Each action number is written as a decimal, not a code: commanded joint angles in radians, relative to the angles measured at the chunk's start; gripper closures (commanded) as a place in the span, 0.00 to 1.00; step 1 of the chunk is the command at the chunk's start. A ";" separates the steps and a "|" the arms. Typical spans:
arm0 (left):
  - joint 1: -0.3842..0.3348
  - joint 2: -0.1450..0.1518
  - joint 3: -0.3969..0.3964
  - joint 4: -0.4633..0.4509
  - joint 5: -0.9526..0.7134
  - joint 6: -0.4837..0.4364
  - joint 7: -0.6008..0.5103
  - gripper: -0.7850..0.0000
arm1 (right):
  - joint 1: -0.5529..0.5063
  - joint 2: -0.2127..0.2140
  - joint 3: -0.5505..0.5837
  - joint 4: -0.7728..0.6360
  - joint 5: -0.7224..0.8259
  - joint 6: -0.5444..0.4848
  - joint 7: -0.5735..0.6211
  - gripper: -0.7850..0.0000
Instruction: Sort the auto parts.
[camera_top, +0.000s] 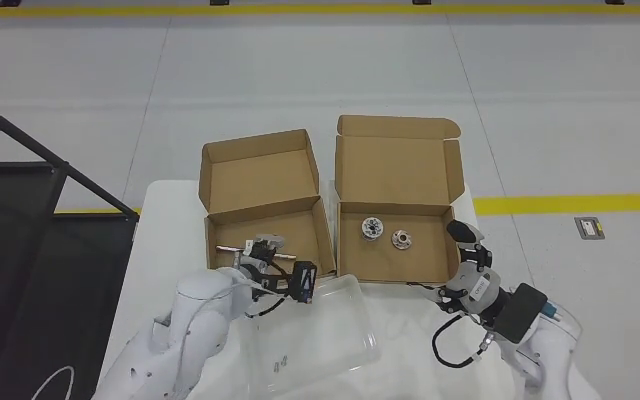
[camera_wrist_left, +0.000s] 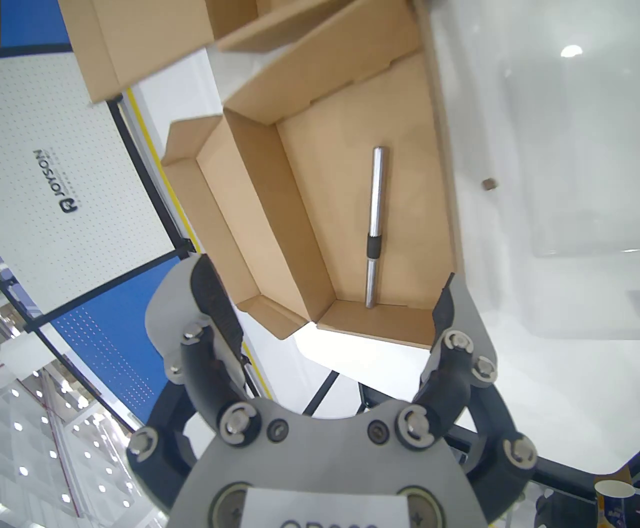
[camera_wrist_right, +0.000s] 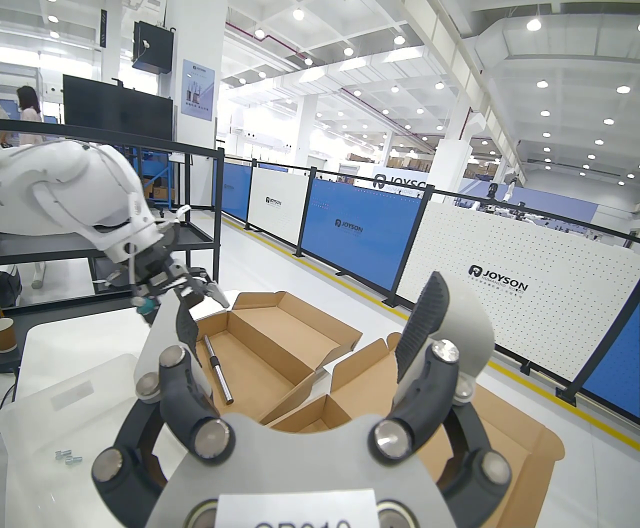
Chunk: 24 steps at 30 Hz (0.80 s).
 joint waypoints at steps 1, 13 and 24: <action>0.054 0.016 -0.003 -0.074 -0.049 0.000 0.000 0.00 | 0.000 0.000 0.000 0.000 0.000 0.000 0.000 0.00; 0.117 0.032 -0.049 -0.112 -0.135 0.034 -0.034 0.00 | 0.000 0.000 0.000 0.000 0.000 0.000 0.000 0.00; 0.165 0.034 -0.036 -0.087 -0.162 0.031 0.100 0.00 | 0.000 0.000 0.000 0.000 0.000 0.000 0.000 0.00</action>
